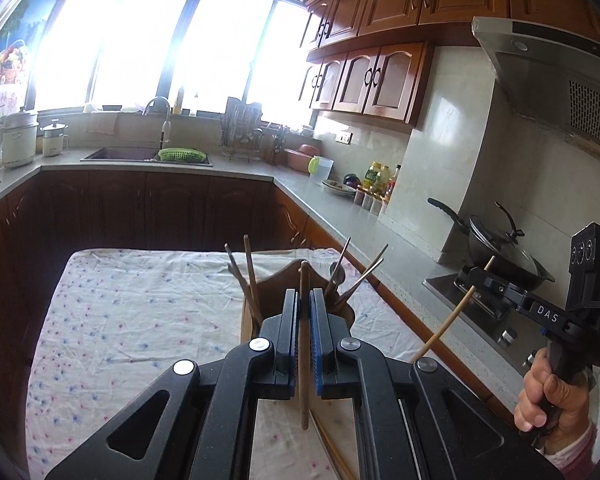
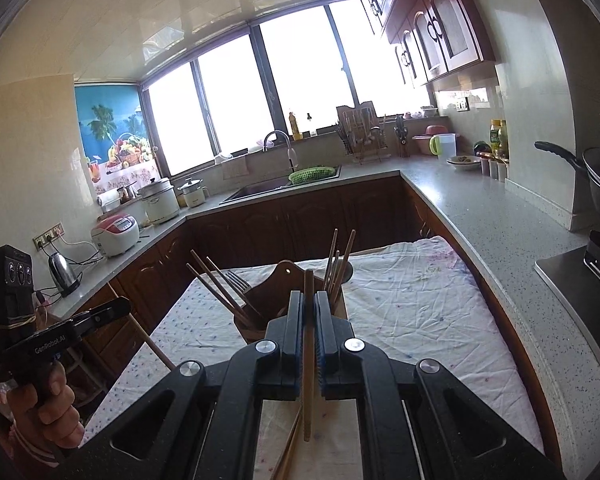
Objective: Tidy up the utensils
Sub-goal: 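Lift the wooden chopsticks and lower them into the holder with both tools, then open both tools to release the chopsticks in the holder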
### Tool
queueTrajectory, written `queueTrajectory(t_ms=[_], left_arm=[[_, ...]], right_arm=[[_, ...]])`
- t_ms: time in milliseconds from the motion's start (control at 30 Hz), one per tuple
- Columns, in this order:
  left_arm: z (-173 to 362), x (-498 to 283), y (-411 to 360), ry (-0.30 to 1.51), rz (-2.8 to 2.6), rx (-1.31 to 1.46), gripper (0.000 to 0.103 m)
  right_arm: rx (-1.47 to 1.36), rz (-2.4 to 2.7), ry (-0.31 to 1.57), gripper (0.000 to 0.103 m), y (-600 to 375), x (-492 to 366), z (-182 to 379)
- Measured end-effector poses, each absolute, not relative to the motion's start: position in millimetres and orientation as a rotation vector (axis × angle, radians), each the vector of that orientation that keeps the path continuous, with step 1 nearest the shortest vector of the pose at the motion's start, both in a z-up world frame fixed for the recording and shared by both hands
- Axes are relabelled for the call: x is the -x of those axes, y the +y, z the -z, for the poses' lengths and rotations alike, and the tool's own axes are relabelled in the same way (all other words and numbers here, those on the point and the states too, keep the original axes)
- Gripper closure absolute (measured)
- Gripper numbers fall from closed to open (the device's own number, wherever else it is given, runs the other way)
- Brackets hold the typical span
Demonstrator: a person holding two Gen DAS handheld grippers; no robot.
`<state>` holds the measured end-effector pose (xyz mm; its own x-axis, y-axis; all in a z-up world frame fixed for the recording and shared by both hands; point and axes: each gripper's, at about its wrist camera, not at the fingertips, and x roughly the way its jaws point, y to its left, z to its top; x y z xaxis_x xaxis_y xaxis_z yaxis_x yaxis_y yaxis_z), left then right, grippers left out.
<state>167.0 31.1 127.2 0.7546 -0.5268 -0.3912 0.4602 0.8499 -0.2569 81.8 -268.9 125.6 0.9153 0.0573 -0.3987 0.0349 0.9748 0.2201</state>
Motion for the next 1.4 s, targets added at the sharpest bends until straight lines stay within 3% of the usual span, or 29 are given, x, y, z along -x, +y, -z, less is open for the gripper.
queueTrajectory(t_ms=[267,433,933,1400], left_arm=[[-163,-181,13,0.308,0.503,0.103,0.099],[-157,-204,-7,0.276,0.466,0.088,0.099],[-72,-236,-48,0.335,0.388,0.106,0.099],[-58,-234,-19,0.436,0.401,0.142,0.099]], right_arm=[[-0.200,0.001,0.320,0.098,-271,-117,-165],[-0.188,0.032,0.276,0.098,-272,-146,-175],[-0.181,0.050,0.311,0.098,-264,-183,-119],[-0.229,0.074,0.351,0.098,-280,-173,-88]])
